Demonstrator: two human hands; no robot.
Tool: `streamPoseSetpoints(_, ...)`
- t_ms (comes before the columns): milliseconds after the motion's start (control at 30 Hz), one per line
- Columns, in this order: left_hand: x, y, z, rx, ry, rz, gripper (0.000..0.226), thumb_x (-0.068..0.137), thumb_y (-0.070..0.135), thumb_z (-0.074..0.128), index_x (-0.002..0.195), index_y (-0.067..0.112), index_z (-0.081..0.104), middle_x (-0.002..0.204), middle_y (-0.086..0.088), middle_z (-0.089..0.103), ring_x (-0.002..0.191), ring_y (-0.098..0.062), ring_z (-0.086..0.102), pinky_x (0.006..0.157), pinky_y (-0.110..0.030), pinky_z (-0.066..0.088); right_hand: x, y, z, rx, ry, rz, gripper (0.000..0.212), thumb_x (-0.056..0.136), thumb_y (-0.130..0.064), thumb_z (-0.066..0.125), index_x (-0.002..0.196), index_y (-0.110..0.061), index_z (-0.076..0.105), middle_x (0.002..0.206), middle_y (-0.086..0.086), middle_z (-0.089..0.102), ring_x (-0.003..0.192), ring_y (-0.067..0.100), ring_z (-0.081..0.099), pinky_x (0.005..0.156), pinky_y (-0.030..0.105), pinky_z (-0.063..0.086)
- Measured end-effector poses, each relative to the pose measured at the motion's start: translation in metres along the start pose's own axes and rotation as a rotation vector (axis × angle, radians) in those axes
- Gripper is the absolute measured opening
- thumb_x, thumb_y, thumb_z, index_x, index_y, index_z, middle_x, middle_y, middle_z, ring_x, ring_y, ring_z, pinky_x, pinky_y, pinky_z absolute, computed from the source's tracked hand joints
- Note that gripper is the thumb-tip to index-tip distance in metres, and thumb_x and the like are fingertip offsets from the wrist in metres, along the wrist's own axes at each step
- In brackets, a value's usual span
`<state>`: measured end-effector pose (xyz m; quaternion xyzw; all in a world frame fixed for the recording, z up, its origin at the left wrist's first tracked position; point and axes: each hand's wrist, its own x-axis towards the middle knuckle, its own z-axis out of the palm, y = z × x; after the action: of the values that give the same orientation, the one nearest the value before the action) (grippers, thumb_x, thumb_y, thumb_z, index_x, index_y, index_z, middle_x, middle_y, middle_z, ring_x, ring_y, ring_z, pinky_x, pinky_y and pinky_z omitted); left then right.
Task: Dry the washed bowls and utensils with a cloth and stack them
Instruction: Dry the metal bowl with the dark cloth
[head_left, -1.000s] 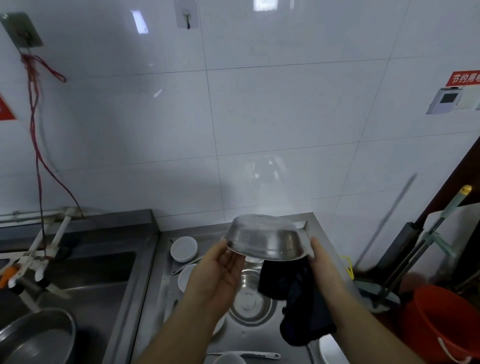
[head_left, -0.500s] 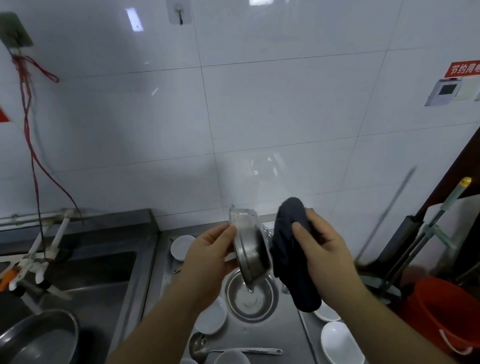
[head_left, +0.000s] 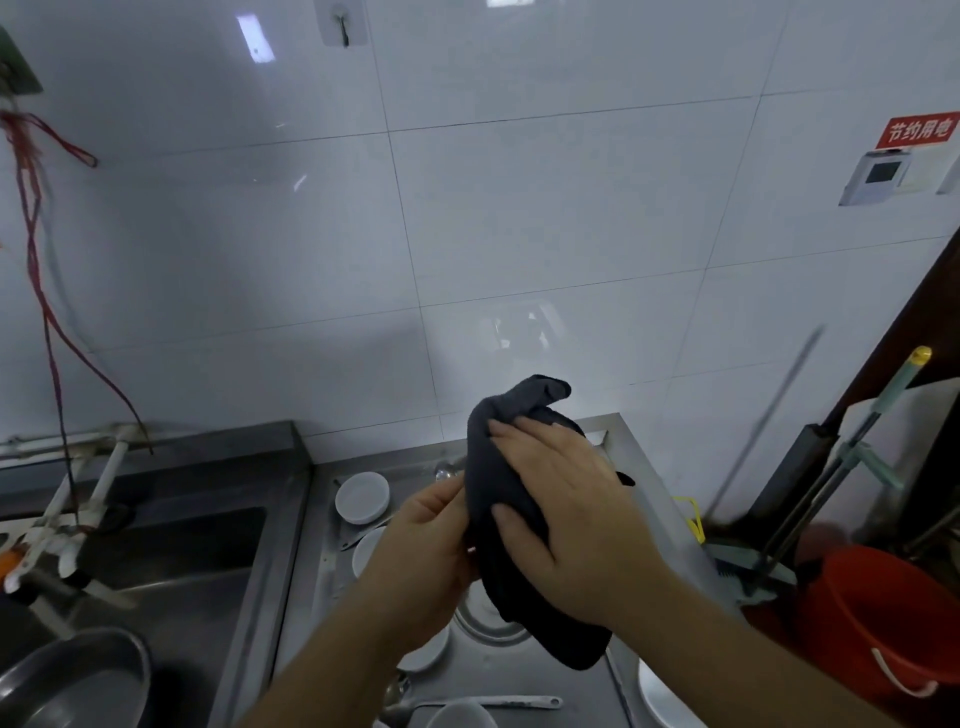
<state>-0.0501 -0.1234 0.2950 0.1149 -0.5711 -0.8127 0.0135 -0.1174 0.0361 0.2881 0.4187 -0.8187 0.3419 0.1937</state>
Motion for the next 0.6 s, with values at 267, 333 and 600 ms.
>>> streamPoseSetpoints(267,0.000,0.010,-0.006,0.015,-0.045,0.121,0.038,0.106,0.023,0.047,0.121,0.001,0.074,0.115,-0.029,0.073,0.102,-0.035,0.072,0.088,-0.040,0.059,0.040,0.013,-0.018,0.453,0.038,0.474,0.027,0.101,-0.038,0.048,0.120,-0.033,0.067,0.105,-0.013,0.074,0.098,0.002,0.066,0.086,0.018,0.047)
streamPoseSetpoints(333,0.000,0.011,-0.005,-0.002,-0.023,0.144,0.036,0.104,0.024,0.049,0.116,0.005,0.077,0.110,-0.028,0.075,0.097,-0.033,0.073,0.083,-0.037,0.061,0.044,0.026,-0.018,0.657,0.102,0.638,0.027,0.103,-0.044,0.047,0.114,-0.036,0.071,0.104,-0.020,0.075,0.102,0.001,0.067,0.096,0.028,0.049)
streamPoseSetpoints(600,0.011,0.016,0.009,-0.147,0.091,0.146,0.035,0.099,0.023,0.051,0.111,0.009,0.081,0.111,-0.023,0.077,0.097,-0.028,0.078,0.075,-0.032,0.064,0.022,0.047,0.035,1.314,0.241,1.230,0.052,0.078,-0.070,0.076,0.099,-0.023,0.071,0.094,-0.002,0.070,0.091,0.015,0.069,0.093,0.041,0.055)
